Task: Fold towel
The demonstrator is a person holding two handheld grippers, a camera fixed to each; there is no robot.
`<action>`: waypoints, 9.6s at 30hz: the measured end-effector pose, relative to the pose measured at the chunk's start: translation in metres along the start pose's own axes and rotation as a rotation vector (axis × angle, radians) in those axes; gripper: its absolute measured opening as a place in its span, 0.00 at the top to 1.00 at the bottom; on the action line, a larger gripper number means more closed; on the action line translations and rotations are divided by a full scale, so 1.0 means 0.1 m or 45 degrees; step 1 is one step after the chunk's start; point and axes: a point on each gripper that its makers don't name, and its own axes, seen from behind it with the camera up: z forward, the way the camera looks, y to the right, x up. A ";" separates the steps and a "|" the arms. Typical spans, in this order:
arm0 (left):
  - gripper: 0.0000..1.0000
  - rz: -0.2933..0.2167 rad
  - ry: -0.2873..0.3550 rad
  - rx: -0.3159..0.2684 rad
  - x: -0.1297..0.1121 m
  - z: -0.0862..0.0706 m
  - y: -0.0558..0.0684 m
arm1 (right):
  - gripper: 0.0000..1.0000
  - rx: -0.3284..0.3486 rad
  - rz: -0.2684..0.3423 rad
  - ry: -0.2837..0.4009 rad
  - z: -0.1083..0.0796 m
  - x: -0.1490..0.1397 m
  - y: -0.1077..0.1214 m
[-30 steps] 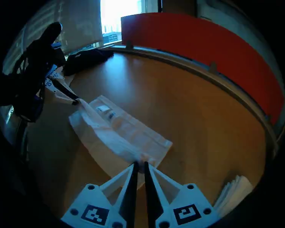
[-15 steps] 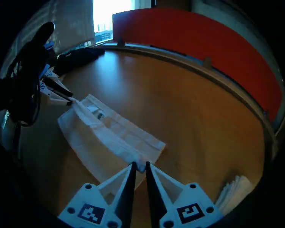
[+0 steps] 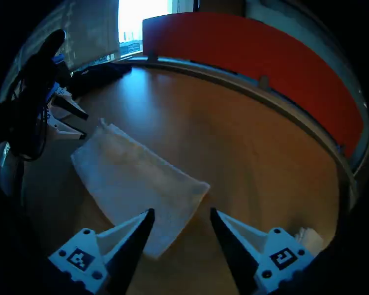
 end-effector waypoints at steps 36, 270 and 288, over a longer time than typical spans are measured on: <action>0.08 -0.071 0.006 0.005 -0.52 -0.44 0.12 | 0.10 -0.042 0.056 0.034 -0.43 -0.26 -0.32; 0.08 -0.459 0.233 0.350 -1.96 -1.97 -0.11 | 0.25 0.362 -0.517 -0.025 0.26 0.52 -1.52; 0.08 -0.449 0.227 0.346 -1.95 -1.94 -0.09 | 0.25 0.327 -0.441 -0.112 0.24 0.03 -1.39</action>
